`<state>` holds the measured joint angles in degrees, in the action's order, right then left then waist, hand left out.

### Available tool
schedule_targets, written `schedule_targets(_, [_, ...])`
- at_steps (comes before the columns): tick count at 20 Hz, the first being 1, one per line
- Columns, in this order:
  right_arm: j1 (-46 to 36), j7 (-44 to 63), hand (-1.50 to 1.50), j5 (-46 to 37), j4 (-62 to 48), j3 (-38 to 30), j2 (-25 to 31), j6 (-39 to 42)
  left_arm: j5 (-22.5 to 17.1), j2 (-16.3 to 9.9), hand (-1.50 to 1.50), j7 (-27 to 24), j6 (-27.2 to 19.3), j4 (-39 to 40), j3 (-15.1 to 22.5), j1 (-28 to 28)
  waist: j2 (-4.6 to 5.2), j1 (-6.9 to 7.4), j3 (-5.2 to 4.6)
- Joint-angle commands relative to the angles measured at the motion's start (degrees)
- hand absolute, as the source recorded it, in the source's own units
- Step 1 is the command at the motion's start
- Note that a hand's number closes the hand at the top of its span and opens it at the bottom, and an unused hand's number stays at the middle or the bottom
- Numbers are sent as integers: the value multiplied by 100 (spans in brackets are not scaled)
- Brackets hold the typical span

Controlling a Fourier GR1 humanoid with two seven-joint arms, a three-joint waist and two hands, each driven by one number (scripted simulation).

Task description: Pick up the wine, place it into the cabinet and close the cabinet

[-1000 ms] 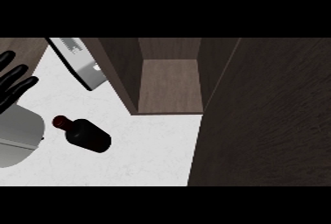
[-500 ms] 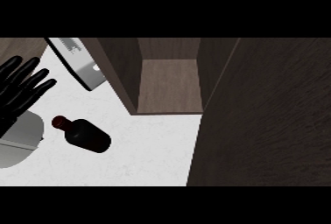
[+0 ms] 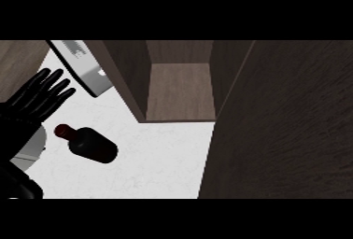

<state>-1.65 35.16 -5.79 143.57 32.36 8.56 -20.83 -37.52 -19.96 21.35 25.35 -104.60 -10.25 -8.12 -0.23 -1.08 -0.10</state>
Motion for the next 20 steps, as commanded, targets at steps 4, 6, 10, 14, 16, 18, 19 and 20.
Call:
schedule_targets(4, [202, 446, -150, -788, 1053, 272, 277, -163, 638, 143, -150, -714, 435, 899, -86, 8, 1, -4, 2])
schedule_targets(6, [-154, 802, -150, -889, 1026, 230, 325, -252, 704, 63, -150, -1068, 783, 1127, -255, 227, -1, 0, -7])
schedule_targets(10, [-81, 514, -150, -888, 815, 343, 372, -363, 1198, 199, -150, -1510, 847, 1354, -214, 319, 4, 31, 1])
schedule_targets(14, [-103, 733, -150, -976, 1127, 501, 585, -444, 1334, 60, -150, -1806, 1086, 1679, -378, 508, -10, 9, -3])
schedule_targets(16, [-85, 545, -150, -892, 994, 347, 610, -505, 1647, 203, -150, -1951, 1004, 1714, -236, 490, -3, 22, 2])
schedule_targets(18, [-311, 637, -150, -906, 961, 458, 550, -625, 1889, 170, -150, -2485, 1296, 2517, -294, 339, 4, -36, -7])
schedule_targets(19, [-427, 993, -150, -955, 1099, 376, 616, -658, 2069, 205, -150, -2429, 1178, 2310, -190, 429, -5, -9, -6])
schedule_targets(20, [-304, 998, -150, -901, 1263, 419, 705, -679, 1955, 57, -150, -2641, 1376, 2623, -381, 355, -8, -43, -7])
